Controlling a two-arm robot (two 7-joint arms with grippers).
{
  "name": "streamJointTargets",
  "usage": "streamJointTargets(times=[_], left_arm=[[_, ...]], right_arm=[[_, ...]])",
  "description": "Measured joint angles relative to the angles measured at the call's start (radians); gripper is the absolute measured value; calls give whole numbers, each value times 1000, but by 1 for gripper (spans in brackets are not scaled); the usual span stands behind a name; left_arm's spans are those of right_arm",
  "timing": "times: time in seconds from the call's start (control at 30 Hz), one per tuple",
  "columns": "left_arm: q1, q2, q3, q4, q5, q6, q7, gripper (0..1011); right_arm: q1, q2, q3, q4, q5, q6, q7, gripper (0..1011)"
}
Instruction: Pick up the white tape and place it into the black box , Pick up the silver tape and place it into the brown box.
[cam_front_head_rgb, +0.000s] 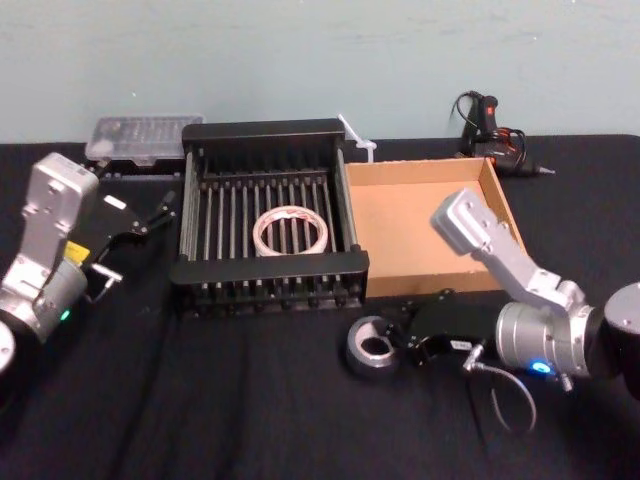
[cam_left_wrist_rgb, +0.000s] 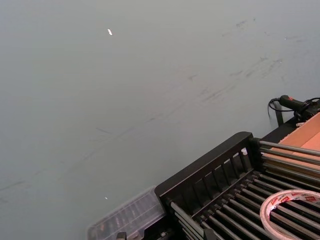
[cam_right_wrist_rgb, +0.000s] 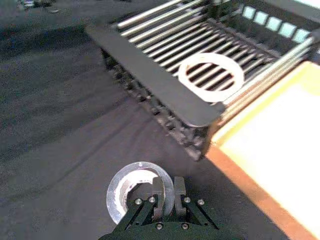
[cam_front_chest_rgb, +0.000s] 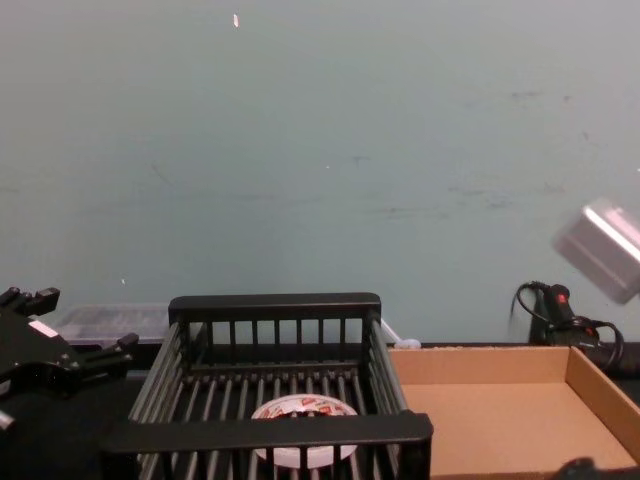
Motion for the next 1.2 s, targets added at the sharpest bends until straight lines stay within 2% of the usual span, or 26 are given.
streamJointTargets(times=[0.63,1.2], left_arm=[[0,0,0,0,0,0,0,1001],[0,0,0,0,0,0,0,1001]], right_arm=[[26,-27,102,46,33,-8,-90,145],[78,-89,157,146,51,19,-151,145]])
